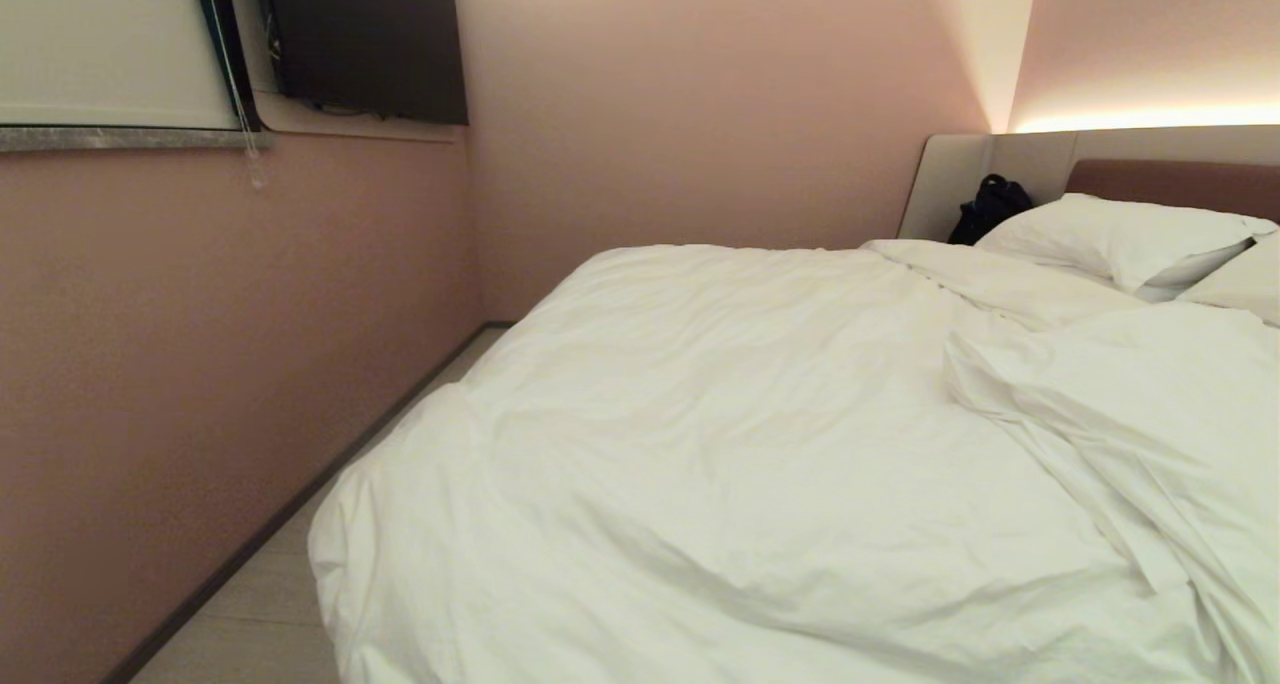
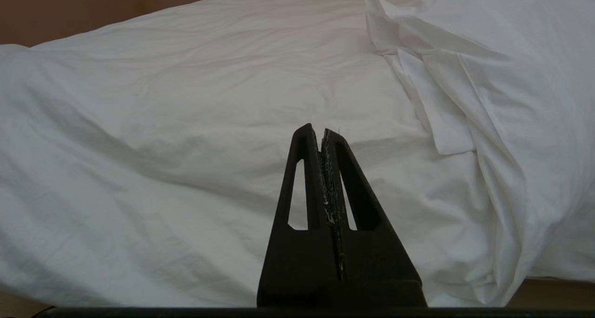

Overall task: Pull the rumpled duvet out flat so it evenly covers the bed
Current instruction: Flatten the corners of the folded blanket

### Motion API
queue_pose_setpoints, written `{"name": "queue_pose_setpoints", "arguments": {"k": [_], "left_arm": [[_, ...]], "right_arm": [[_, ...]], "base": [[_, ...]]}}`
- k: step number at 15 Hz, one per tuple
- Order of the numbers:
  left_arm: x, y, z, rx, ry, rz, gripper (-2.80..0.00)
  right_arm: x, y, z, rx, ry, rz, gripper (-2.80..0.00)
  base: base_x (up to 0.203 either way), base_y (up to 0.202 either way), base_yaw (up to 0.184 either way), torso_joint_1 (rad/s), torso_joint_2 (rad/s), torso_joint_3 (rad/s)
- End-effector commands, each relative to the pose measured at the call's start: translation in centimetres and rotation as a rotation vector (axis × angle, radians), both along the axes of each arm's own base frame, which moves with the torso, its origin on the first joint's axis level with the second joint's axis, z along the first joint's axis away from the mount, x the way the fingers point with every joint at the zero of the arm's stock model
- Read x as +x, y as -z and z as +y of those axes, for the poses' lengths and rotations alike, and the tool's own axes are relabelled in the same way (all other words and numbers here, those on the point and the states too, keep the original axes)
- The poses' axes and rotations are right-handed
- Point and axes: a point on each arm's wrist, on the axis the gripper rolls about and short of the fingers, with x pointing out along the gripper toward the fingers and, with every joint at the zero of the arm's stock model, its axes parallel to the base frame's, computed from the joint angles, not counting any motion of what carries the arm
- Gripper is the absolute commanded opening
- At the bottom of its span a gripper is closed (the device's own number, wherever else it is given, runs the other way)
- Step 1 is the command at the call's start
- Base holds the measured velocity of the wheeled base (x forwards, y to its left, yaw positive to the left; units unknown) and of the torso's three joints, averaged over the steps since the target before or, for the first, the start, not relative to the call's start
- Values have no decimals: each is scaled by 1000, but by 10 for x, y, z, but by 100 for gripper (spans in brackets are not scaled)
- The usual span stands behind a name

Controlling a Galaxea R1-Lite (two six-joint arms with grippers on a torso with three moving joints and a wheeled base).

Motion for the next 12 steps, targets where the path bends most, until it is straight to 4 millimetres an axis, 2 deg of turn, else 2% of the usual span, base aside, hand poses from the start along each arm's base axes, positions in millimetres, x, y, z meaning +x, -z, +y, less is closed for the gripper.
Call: {"name": "queue_pose_setpoints", "arguments": {"k": [1,12], "left_arm": [[0,0,0,0,0,-1,-280],[0,0,0,9,2,2,-280]], "right_arm": [[0,0,0,0,-1,1,-280],[0,0,0,-8,-3,3,-280]], "base": [[0,0,0,0,0,0],[0,0,0,0,0,0]]}}
